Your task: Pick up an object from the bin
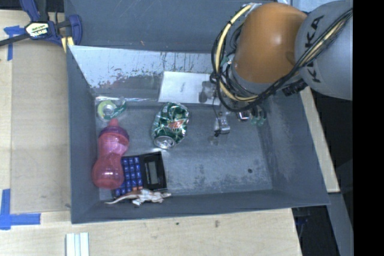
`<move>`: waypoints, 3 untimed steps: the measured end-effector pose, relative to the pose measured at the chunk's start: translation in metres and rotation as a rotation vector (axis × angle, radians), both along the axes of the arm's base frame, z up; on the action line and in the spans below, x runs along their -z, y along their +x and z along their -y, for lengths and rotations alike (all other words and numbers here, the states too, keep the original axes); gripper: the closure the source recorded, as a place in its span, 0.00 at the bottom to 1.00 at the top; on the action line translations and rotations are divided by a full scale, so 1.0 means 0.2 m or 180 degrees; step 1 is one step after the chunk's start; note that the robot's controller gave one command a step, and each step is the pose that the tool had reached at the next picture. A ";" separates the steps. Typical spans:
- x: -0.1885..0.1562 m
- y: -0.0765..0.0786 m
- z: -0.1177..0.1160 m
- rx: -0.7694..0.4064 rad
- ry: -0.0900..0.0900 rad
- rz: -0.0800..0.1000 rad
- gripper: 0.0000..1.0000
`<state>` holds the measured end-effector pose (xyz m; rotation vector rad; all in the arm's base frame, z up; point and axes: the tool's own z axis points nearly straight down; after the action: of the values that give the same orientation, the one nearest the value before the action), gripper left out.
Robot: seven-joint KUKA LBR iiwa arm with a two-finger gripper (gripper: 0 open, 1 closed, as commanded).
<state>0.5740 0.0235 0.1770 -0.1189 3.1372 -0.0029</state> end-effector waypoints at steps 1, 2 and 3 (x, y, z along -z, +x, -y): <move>0.08 0.02 -0.09 -0.0475 0.0006 0.0006 0.00; 0.11 0.00 -0.16 -0.0558 0.0002 0.0001 0.00; 0.16 0.01 -0.21 -0.1058 0.0003 0.0004 0.00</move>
Offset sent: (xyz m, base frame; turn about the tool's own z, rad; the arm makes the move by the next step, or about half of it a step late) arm -0.0020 0.0463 -0.0282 -0.2322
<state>0.5754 0.0659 0.1449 -0.6361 3.0728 -0.0009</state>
